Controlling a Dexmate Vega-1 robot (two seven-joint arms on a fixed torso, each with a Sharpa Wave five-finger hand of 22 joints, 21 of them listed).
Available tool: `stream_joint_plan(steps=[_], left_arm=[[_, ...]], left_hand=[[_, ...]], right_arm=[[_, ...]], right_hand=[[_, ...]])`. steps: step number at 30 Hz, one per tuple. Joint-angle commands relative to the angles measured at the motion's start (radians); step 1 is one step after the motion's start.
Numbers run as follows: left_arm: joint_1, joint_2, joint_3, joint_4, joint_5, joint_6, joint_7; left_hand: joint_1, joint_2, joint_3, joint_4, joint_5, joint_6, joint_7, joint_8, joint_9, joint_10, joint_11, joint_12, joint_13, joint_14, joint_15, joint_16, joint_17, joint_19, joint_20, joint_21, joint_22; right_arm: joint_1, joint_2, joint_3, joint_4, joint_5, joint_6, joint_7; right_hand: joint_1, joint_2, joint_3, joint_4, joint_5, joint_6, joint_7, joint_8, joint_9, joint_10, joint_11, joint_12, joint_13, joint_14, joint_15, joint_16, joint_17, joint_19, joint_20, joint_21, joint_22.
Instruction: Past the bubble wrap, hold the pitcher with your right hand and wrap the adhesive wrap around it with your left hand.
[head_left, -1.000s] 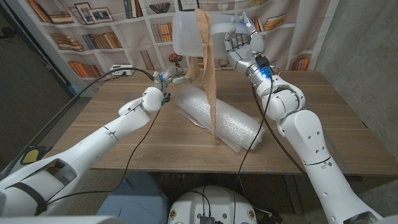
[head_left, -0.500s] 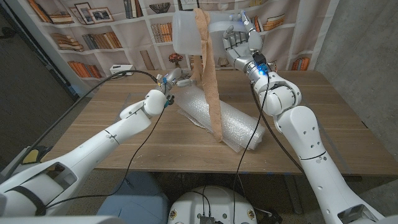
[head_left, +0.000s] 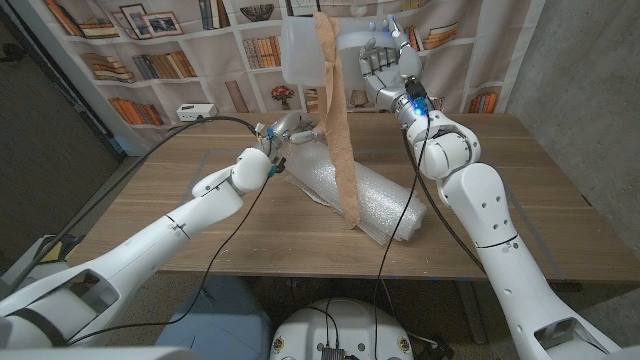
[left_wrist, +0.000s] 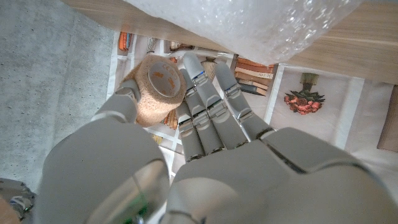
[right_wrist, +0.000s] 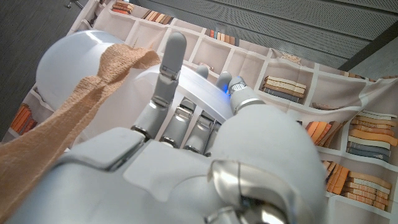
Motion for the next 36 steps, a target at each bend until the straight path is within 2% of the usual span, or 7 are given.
stream_joint_plan(steps=[1,36], left_arm=[[0.027,0.000,0.010,-0.026,0.003,-0.031,-0.033],[0.095,0.019,-0.018,-0.122,-0.039,-0.093,-0.097]], left_hand=[[0.232,0.237,0.010,0.002,0.005,0.020,-0.009,0.004,0.004,0.001,-0.005,-0.001,0.001,-0.006,0.003,-0.004,0.002,-0.003,0.002,0.006,0.001],[0.231,0.235,0.014,-0.002,0.005,0.022,-0.005,0.001,0.004,0.005,0.003,-0.003,-0.004,-0.013,0.004,-0.005,0.003,0.009,-0.008,0.005,-0.004]], right_arm=[[0.021,0.011,0.006,0.031,-0.014,-0.002,-0.009],[0.088,0.026,0.026,0.119,-0.082,-0.001,-0.029]], right_hand=[[0.009,-0.002,-0.003,0.003,0.000,0.000,0.003,0.010,0.000,0.018,0.007,0.004,0.001,0.250,-0.119,0.013,0.009,-0.255,-0.075,-0.018,0.003],[0.011,-0.003,-0.004,0.003,0.000,0.001,0.003,0.012,0.000,0.021,0.006,0.004,-0.001,0.252,-0.119,0.013,0.008,-0.251,-0.075,-0.019,0.003]])
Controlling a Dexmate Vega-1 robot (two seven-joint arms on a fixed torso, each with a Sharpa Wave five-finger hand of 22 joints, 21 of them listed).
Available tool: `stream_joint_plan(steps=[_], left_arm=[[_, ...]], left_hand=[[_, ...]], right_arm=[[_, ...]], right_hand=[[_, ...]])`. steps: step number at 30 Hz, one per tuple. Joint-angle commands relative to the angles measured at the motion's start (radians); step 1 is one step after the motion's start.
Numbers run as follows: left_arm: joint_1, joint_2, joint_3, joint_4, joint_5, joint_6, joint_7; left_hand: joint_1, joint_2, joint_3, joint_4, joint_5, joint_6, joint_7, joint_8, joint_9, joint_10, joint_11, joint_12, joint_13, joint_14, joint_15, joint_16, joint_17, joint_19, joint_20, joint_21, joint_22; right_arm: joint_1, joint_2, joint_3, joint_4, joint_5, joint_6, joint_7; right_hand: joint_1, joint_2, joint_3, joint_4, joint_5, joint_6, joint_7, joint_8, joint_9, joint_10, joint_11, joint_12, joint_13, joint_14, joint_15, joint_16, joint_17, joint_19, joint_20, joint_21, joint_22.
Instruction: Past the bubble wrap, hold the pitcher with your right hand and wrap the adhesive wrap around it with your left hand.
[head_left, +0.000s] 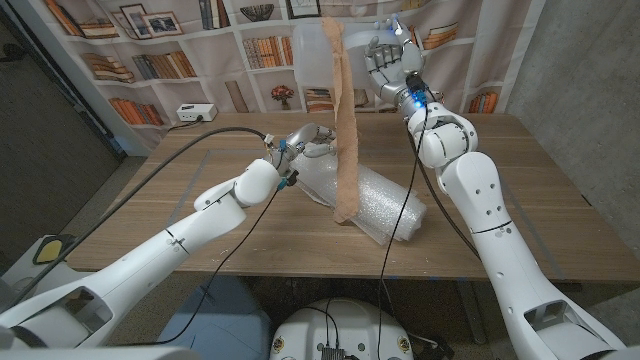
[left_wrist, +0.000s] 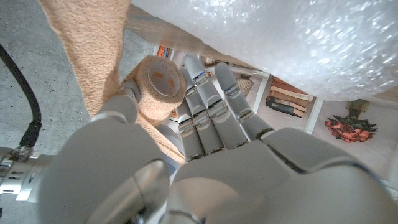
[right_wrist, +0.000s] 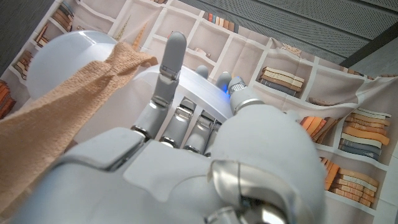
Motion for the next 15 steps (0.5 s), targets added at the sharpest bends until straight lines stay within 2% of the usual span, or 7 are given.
stream_joint_plan(steps=[1,15], left_arm=[[0.024,0.012,-0.010,-0.039,-0.017,-0.017,-0.025],[0.063,0.035,-0.040,-0.081,-0.039,-0.013,-0.030]], left_hand=[[0.230,0.235,0.006,-0.001,0.009,0.017,-0.009,0.008,0.003,0.003,0.004,-0.004,0.000,-0.004,-0.001,0.002,0.003,0.005,-0.005,0.005,0.000],[0.229,0.235,0.006,-0.002,0.008,0.017,-0.008,0.007,0.003,0.005,0.000,-0.003,0.001,-0.005,-0.001,0.003,0.004,0.006,-0.005,0.003,0.000]], right_arm=[[0.027,0.003,0.012,0.037,-0.029,0.006,-0.003],[0.025,-0.016,0.043,0.060,-0.050,0.000,-0.005]], right_hand=[[0.010,-0.003,0.000,-0.001,-0.001,0.000,0.005,0.006,0.000,0.020,0.005,0.008,0.002,0.253,-0.119,0.013,0.006,-0.252,-0.075,-0.019,0.003],[0.009,-0.006,-0.002,-0.001,-0.001,0.005,0.006,0.009,-0.001,0.028,0.006,0.010,0.000,0.258,-0.119,0.015,0.005,-0.243,-0.077,-0.018,0.002]])
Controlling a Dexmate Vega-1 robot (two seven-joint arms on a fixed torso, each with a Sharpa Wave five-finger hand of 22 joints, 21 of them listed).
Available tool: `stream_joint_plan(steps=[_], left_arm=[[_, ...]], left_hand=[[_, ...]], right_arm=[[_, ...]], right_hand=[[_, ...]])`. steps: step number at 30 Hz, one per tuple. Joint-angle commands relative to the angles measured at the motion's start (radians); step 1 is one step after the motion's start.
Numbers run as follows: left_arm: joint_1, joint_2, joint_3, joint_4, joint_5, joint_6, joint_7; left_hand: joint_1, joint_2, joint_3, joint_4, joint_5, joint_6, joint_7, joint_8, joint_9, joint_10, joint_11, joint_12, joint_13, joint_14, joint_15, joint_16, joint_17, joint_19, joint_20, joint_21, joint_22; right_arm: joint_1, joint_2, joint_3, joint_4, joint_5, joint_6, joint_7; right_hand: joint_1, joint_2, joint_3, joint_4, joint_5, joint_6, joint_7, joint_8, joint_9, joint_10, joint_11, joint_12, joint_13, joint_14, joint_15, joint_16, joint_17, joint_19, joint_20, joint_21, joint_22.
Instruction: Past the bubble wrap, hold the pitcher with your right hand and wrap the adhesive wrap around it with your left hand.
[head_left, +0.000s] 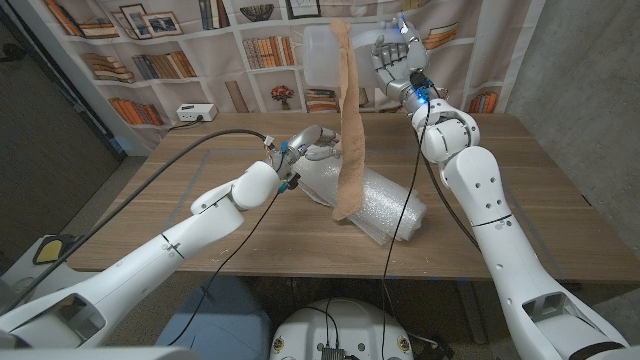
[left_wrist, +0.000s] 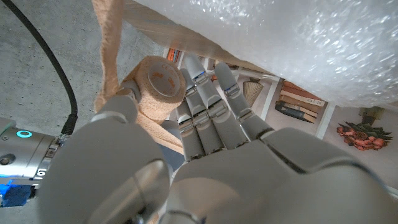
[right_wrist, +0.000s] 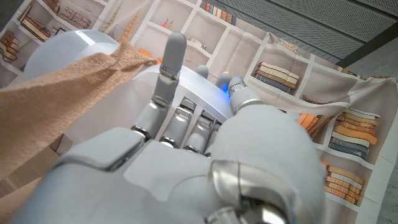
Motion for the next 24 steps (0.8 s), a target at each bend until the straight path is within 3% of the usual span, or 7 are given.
stream_joint_plan(steps=[1,8,24], left_arm=[[0.028,0.017,-0.021,-0.034,-0.018,-0.001,-0.009],[0.041,0.027,-0.030,-0.048,-0.015,-0.001,-0.005],[0.080,0.078,-0.085,-0.119,0.005,0.001,0.017]], left_hand=[[0.228,0.236,0.007,-0.002,0.004,0.019,-0.008,0.004,0.003,0.005,0.003,-0.003,0.004,-0.005,-0.002,0.003,0.001,0.006,-0.005,0.003,0.000],[0.228,0.236,0.007,-0.002,0.004,0.022,-0.008,0.005,0.003,0.003,0.001,-0.004,0.003,-0.004,-0.002,0.004,0.002,0.007,-0.004,0.002,0.000],[0.226,0.233,0.005,-0.005,0.002,0.029,-0.007,0.006,0.002,0.015,0.004,-0.003,-0.003,0.000,-0.001,0.008,0.004,0.011,-0.005,0.001,0.000]], right_arm=[[-0.002,-0.009,0.022,0.020,-0.021,0.001,-0.002],[-0.006,-0.037,0.038,0.023,0.000,-0.036,0.011],[-0.017,-0.032,0.052,0.033,-0.001,-0.027,0.012]], right_hand=[[0.007,-0.004,-0.002,-0.002,-0.001,0.005,0.006,0.005,-0.001,0.029,0.006,0.010,0.003,0.257,-0.119,0.008,0.000,-0.242,-0.076,-0.018,0.002],[0.007,-0.004,-0.003,-0.003,-0.001,0.007,0.006,0.007,-0.001,0.032,0.007,0.009,-0.001,0.261,-0.119,0.009,0.000,-0.239,-0.077,-0.019,0.002],[0.007,-0.004,-0.002,-0.003,-0.001,0.009,0.007,0.008,-0.002,0.032,0.002,0.008,-0.001,0.261,-0.119,0.006,-0.003,-0.236,-0.079,-0.021,0.001]])
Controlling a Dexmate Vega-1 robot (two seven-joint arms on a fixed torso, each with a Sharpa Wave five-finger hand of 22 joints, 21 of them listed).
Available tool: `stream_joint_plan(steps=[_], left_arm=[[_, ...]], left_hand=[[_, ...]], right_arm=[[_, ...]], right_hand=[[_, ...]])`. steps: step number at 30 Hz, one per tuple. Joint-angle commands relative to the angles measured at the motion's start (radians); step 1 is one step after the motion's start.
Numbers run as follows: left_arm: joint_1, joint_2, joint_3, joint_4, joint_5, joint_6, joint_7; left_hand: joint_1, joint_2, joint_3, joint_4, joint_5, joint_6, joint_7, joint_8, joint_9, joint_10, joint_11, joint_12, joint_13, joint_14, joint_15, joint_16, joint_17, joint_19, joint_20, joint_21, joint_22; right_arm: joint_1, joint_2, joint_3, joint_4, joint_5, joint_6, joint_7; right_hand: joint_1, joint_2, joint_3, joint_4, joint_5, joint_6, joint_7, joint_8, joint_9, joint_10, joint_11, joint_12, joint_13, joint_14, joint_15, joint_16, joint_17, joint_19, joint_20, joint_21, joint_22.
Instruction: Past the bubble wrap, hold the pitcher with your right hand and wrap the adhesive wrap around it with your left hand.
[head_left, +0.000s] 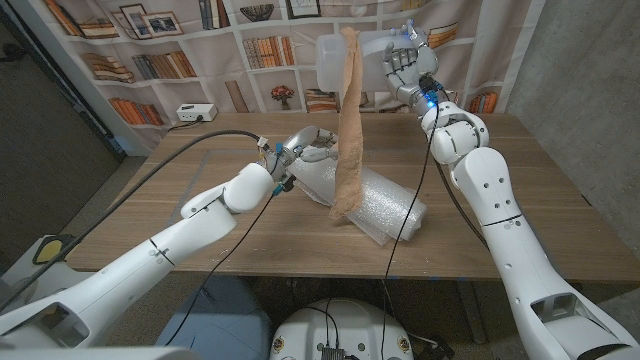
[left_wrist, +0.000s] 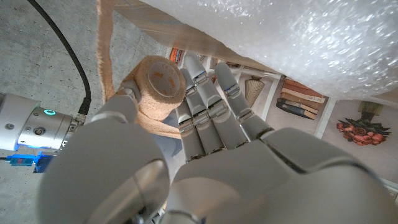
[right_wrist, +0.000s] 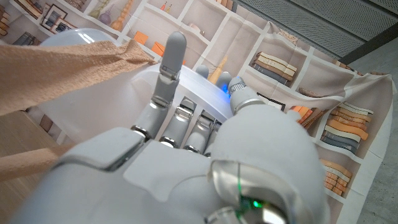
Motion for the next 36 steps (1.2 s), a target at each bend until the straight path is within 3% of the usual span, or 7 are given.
stream_joint_plan(steps=[1,9,22,36], left_arm=[[0.033,0.039,-0.045,-0.057,0.020,-0.006,0.024],[0.019,0.065,-0.084,-0.092,0.149,-0.044,0.091],[0.019,0.053,-0.145,-0.137,0.158,-0.050,0.088],[0.016,0.062,-0.185,-0.171,0.188,-0.041,0.072]], left_hand=[[0.226,0.232,0.005,-0.006,0.003,0.019,-0.016,0.007,0.002,0.012,0.002,0.001,0.000,-0.001,-0.001,0.007,0.004,0.005,0.001,0.001,0.000],[0.227,0.229,0.003,-0.010,0.002,0.030,-0.018,0.009,0.001,0.017,-0.001,0.001,-0.003,0.002,-0.002,0.011,0.005,0.007,-0.001,0.000,0.000],[0.228,0.231,0.003,-0.012,0.002,0.030,-0.023,0.007,0.000,0.021,-0.005,0.003,-0.003,0.004,-0.002,0.012,0.006,0.008,-0.001,-0.001,0.000],[0.229,0.230,0.002,-0.014,0.002,0.036,-0.024,0.006,-0.002,0.021,-0.005,0.002,-0.004,0.004,-0.003,0.013,0.006,0.009,-0.001,-0.002,0.000]], right_arm=[[-0.008,-0.003,0.012,0.008,0.009,-0.007,0.009],[-0.037,0.008,-0.003,-0.010,0.032,-0.016,0.012],[-0.089,0.077,0.011,-0.042,0.069,0.050,0.019],[-0.145,0.081,-0.003,-0.087,0.110,0.046,0.017]], right_hand=[[0.007,-0.004,-0.002,-0.003,-0.001,0.005,0.005,0.003,0.003,0.033,0.001,0.008,0.002,0.261,-0.119,0.002,0.002,-0.236,-0.079,-0.022,0.003],[0.007,-0.004,-0.002,-0.003,-0.001,0.005,0.005,0.003,0.003,0.031,0.004,0.008,0.004,0.262,-0.119,0.002,0.003,-0.233,-0.079,-0.023,0.003],[0.005,-0.006,-0.002,-0.003,-0.001,0.007,0.004,0.004,0.002,0.037,0.002,0.008,0.000,0.264,-0.119,0.001,0.002,-0.231,-0.078,-0.025,0.003],[0.003,-0.005,-0.001,-0.002,-0.001,0.002,0.001,0.003,0.001,0.037,0.002,0.007,-0.002,0.263,-0.119,-0.001,0.002,-0.231,-0.079,-0.029,0.003]])
